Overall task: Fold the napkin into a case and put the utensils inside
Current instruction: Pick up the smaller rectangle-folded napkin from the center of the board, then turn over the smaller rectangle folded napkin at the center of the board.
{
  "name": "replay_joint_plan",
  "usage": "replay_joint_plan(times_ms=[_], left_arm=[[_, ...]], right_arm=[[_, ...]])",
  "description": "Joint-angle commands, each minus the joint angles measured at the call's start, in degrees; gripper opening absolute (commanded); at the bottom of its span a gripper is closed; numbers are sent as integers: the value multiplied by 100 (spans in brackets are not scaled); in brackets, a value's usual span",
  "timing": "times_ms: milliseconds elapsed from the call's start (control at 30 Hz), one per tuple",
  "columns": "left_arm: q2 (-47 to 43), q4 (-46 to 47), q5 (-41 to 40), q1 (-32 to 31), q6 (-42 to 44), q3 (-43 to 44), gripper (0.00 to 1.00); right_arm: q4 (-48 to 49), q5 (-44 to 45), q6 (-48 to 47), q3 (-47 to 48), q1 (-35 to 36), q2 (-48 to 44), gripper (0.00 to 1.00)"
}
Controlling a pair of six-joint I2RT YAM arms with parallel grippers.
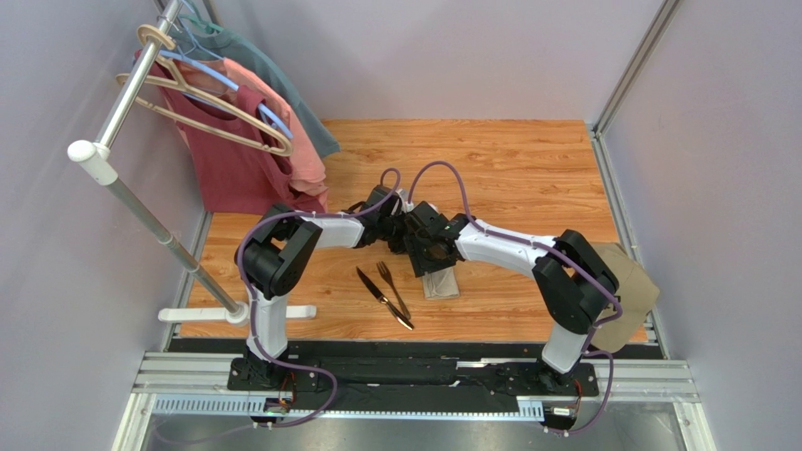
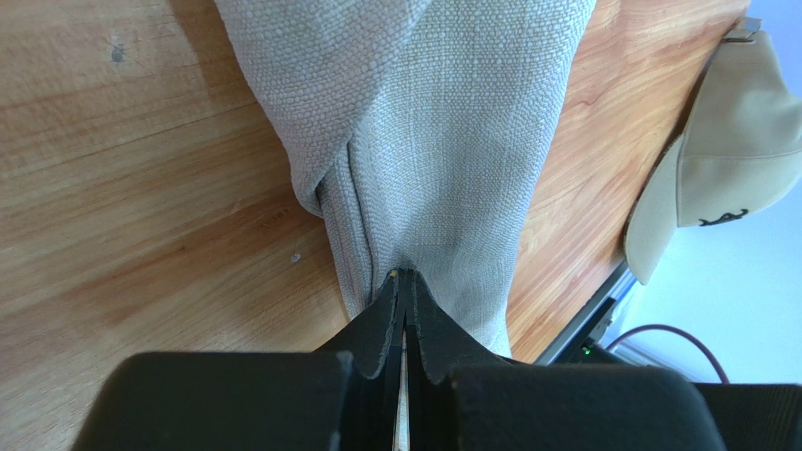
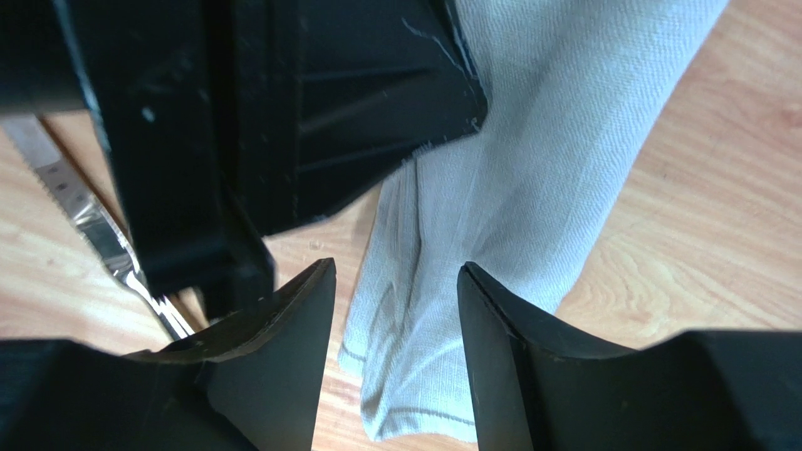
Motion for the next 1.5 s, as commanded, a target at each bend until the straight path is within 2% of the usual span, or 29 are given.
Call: replay_joint_plan(times_ms=[0,433,533,567,633,667,800,833,933,1000,1033,1100,1167,1200,1300,1333,1367,1433,1467], left_arm=[[157,-105,-212,-9,-120,-265,3],[210,185,-159,8,-507,-432,3],[202,247,-159,43,-595,-511,4],[184,351,-142,70,-630,-572,4],[149,396,-107,149,-648,-599,9],[62,336,-81,184,-622,-590,12],[-588,248,-28,474,-456,-739,28],[-763,99,-62,527,-350,-722,38],[-1607,-988,-290,729,116,-590,43],[-2318,-1377,-562,834,361,-529,45],[-2547,-1701,-877,852,432,-511,52],[-3023,-2150,-1125,870,686,-266,57],[-3303,-2792,-1424,870,889,77,57],[-3383,-2924,-1538,870,1038,130,56],[-3770,-3154,-1627,870,1180,96,55],[-3849,-3146,-1662,870,1189,-9,54],[-3946,-3163,-1671,870,1215,-62,53],[-3956,-3119,-1601,870,1347,-159,49],[-3886,-3102,-1549,870,1382,-177,48]], right_arm=[[175,761,-88,234,181,214,55],[361,1929,184,-56,700,812,46],[431,2009,272,-241,770,943,35],[466,1992,273,-293,771,979,19],[432,2070,299,-250,779,1075,3],[388,2097,325,-224,771,1050,0],[370,1957,282,-57,762,751,0],[405,1722,273,-57,736,655,0],[668,913,334,-136,595,163,0],[958,143,456,-162,429,-136,0],[1080,-202,527,-179,323,-181,0],[1695,-1324,798,-258,8,-251,0],[2439,-2091,1080,-407,-221,-208,0],[2740,-2765,1273,-469,-423,-164,0],[3953,-3778,2011,-855,-792,-120,0],[4304,-3991,2474,-987,-898,-67,0],[4986,-4185,2644,-1301,-995,-32,0],[5526,-4537,3091,-1611,-1285,82,0],[6164,-4678,3294,-1960,-1373,152,0]])
